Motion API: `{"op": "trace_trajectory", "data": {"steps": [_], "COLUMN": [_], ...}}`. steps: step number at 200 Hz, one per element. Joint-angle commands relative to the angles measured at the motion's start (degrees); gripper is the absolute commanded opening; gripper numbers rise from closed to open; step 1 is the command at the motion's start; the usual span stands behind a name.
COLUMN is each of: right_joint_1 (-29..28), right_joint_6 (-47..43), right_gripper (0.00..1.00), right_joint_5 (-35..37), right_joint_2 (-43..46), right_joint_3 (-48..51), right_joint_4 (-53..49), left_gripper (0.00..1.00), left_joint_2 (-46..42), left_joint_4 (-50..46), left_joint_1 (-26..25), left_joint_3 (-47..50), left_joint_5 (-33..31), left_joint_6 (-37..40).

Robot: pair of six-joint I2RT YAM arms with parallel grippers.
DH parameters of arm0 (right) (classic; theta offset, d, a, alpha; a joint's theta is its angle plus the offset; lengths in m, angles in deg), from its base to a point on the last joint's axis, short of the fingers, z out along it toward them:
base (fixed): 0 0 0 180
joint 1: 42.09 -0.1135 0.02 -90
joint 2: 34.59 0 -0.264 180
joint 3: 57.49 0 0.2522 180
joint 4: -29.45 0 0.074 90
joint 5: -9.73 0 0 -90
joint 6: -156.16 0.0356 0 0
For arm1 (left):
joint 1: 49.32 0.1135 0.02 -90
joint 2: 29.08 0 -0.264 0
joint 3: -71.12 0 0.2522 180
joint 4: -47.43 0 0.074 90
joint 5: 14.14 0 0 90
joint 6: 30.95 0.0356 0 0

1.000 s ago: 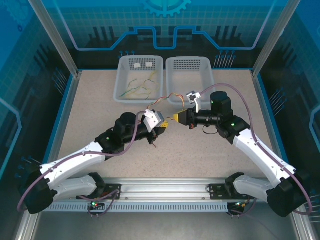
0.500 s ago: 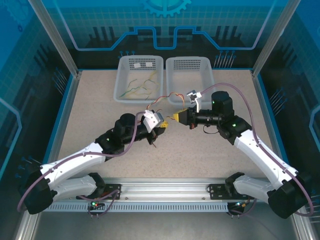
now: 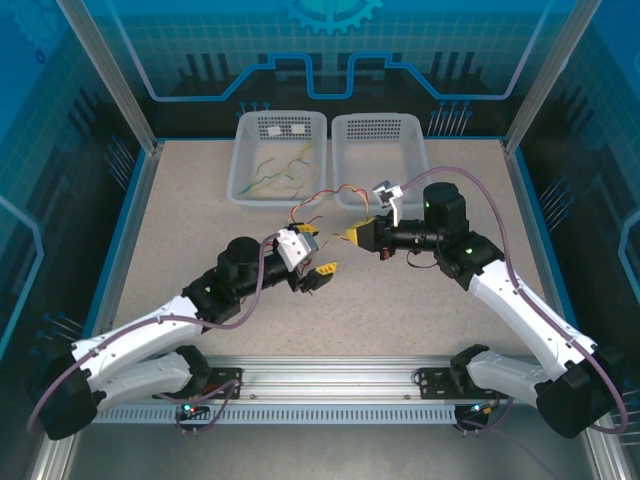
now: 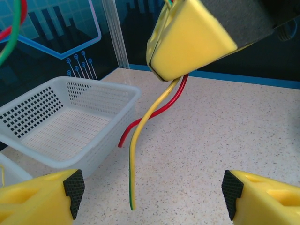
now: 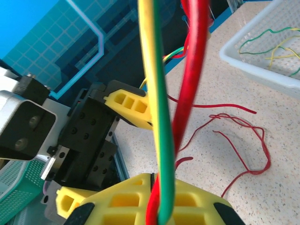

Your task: Untangle the cables

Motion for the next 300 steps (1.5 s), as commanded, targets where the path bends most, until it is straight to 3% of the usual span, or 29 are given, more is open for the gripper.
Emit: {"op": "trace_trajectory", "data": {"steps": [1, 24, 40, 52, 64, 87, 96, 108, 124, 149, 170, 184, 208, 250, 259, 271, 300], "right_joint_1": [-1.5, -1.8, -2.0, -2.1, -2.1, -2.1, -2.1, -2.1, -2.1, -2.2, -2.4, -2.4, -2.5, -2.5, -2.5, -2.5, -2.4], "right_joint_6": [-1.1, -1.3, -1.9, -2.5, -2.5, -3.0, -3.1, -3.2, -3.5, -3.6, -4.7, -5.0, -5.0, -4.8, -4.8, -4.9, -5.3], "right_gripper": [0.0, 0.0, 0.0, 0.0, 0.0, 0.0, 0.0, 0.0, 0.0, 0.0, 0.0, 0.0, 0.0, 0.0, 0.13, 0.4, 0.61], "right_joint_5": [-2.9, -3.5, -3.4, -3.5, -3.1, -2.6, -3.1, -3.2, -3.5, -3.8, -3.5, -3.4, -2.4, -2.1, -1.5, -1.1, 2.1], "right_joint_2": [0.7, 1.0, 1.0, 0.9, 1.0, 0.8, 0.6, 0.4, 0.1, 0.0, -0.1, 0.0, 0.3, 0.2, 0.4, 0.8, 3.1], "right_joint_3": [0.0, -0.2, -0.5, -0.5, -0.3, 0.0, 0.0, 0.1, 0.2, 0.4, 0.1, 0.2, 0.4, 0.3, 0.2, 0.1, 0.3], "right_joint_4": [2.5, 2.7, 1.8, 1.0, 0.9, 0.7, 0.8, 0.9, 0.9, 1.1, -0.3, -0.8, -0.9, -1.1, -1.1, -1.1, -0.4], "left_gripper": [0.78, 0.69, 0.51, 0.45, 0.29, 0.16, 0.19, 0.29, 0.69, 0.7, 0.6, 0.35, 0.1, 0.0, 0.0, 0.0, 0.0], "left_joint_2": [1.3, 3.6, 4.5, 4.6, 4.4, 3.8, 3.5, 3.0, 2.5, 2.4, 2.2, 2.5, 2.8, 2.1, 1.8, 1.5, 0.9], "left_joint_4": [3.4, 3.2, 3.2, 4.3, 4.5, 4.4, 4.1, 4.2, 4.9, 5.2, 5.8, 6.3, 6.0, 6.1, 6.2, 6.3, 5.8], "left_joint_1": [-0.2, -0.2, -0.3, -0.2, -0.1, -0.2, -0.1, -0.2, -0.3, -0.2, -0.2, -0.3, -0.2, -0.1, -0.2, -0.2, -0.2], "left_joint_3": [0.4, -0.3, -0.8, -0.5, -0.5, -0.6, -0.7, -0.4, 0.1, 0.4, 0.5, 0.6, 0.4, 0.6, 0.6, 0.6, -0.3], "left_joint_5": [-2.1, -2.5, -3.1, -4.1, -4.2, -4.2, -4.5, -4.5, -5.0, -5.6, -4.9, -4.9, -5.1, -5.3, -5.0, -4.9, -4.9], "left_joint_6": [1.8, 2.5, 2.4, 2.2, 2.3, 1.7, 1.5, 1.5, 1.5, 1.7, 1.5, 1.7, 1.7, 0.5, 0.1, -0.7, -3.3]}}
